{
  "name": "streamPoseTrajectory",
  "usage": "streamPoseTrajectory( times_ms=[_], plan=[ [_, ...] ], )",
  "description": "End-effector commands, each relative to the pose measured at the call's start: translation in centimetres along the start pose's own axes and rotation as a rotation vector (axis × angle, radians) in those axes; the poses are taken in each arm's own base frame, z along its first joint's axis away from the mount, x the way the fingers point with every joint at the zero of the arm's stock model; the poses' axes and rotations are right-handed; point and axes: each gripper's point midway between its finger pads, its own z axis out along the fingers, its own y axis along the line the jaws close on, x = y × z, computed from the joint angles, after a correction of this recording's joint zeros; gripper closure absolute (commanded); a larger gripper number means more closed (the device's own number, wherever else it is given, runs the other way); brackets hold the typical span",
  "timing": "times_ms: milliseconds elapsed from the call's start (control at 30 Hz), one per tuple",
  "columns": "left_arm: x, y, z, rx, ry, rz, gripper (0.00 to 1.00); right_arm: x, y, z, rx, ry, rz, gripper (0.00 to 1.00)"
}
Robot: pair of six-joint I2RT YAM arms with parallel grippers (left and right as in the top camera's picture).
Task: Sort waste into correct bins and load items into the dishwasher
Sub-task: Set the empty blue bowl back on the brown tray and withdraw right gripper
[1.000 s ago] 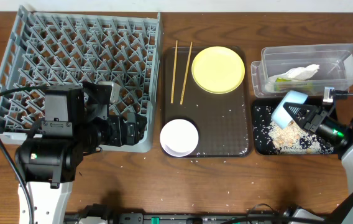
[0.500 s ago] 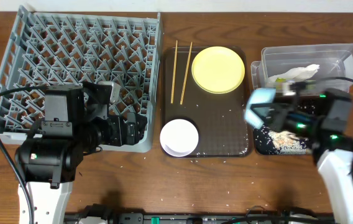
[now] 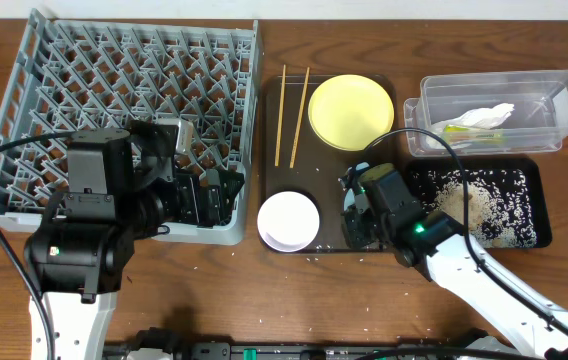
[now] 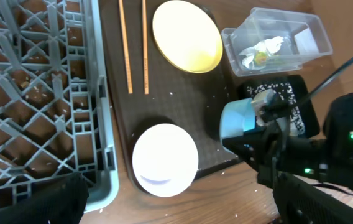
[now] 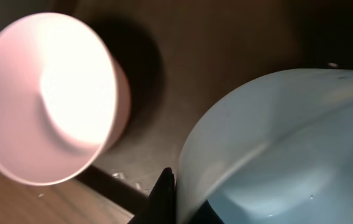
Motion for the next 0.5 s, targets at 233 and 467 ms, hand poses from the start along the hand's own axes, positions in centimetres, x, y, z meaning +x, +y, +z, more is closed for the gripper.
streamPoseTrajectory(
  times_ms=[233, 467],
  plan=[
    [-1.3, 0.2, 1.3, -0.026, 0.031, -0.020, 0.13, -3.9, 0.7, -4.0, 0.042, 0.006, -0.066, 0.39],
    [-2.6, 0.5, 2.7, -0.216, 0.018, 0.013, 0.15, -12.9, 2.3, -10.1, -0.035, -0.202, 0.086, 0.36]
  ],
)
